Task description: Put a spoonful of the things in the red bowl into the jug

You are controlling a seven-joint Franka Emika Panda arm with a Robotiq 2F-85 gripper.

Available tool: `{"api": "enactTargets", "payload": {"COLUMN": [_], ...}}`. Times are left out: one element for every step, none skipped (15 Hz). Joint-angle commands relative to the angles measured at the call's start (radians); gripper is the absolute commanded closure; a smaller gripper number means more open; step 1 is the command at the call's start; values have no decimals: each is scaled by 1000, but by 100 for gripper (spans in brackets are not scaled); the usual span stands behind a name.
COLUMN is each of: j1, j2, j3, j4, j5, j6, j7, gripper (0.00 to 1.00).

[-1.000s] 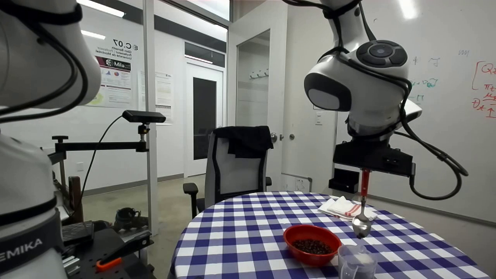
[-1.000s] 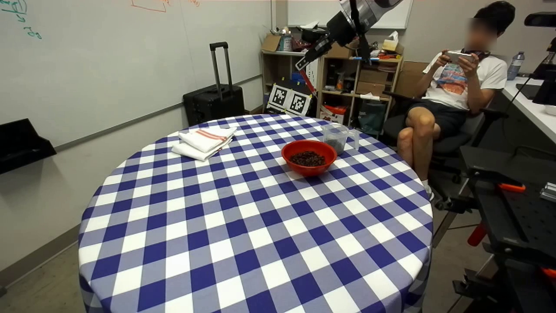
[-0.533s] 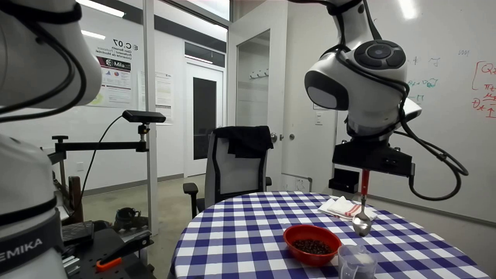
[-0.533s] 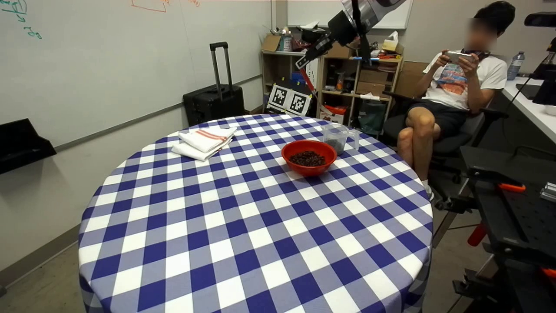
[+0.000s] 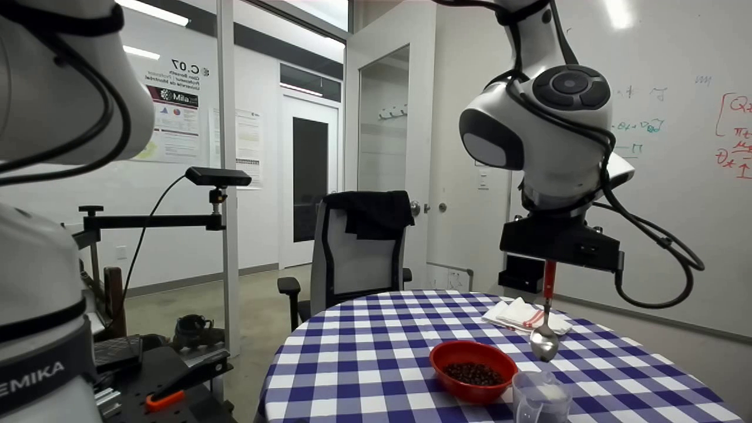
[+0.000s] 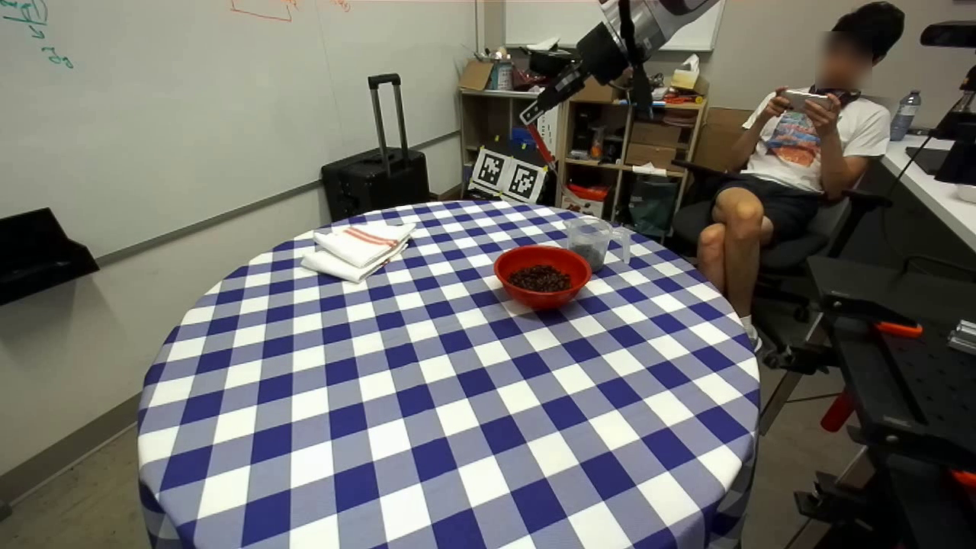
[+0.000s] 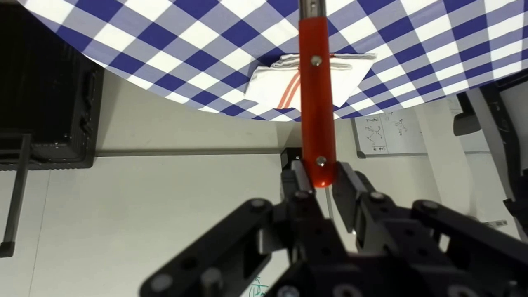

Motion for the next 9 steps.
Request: {"api": "enactTargets", "payload": {"j1": [-14,-17,-23,-22,-24,-28,-40,-45,-56], "j2": [-13,-12,-13,-12,-12,-11,-10,-10,-10], "j3": [23,25,29,30,32,34,40,44,50], "j4": [-10,-6,-6,-5,-4,-3,-2,1,1], "j5": [40,44,53,57,63,71,82,95,110], "j6": [18,13,11,14,13,7,-10,-11,-18], "j7": [-55,-60,-70,-74,-84,-93,-108,-118,-131], "gripper": [95,95,95,95,95,95,95,95,95]}}
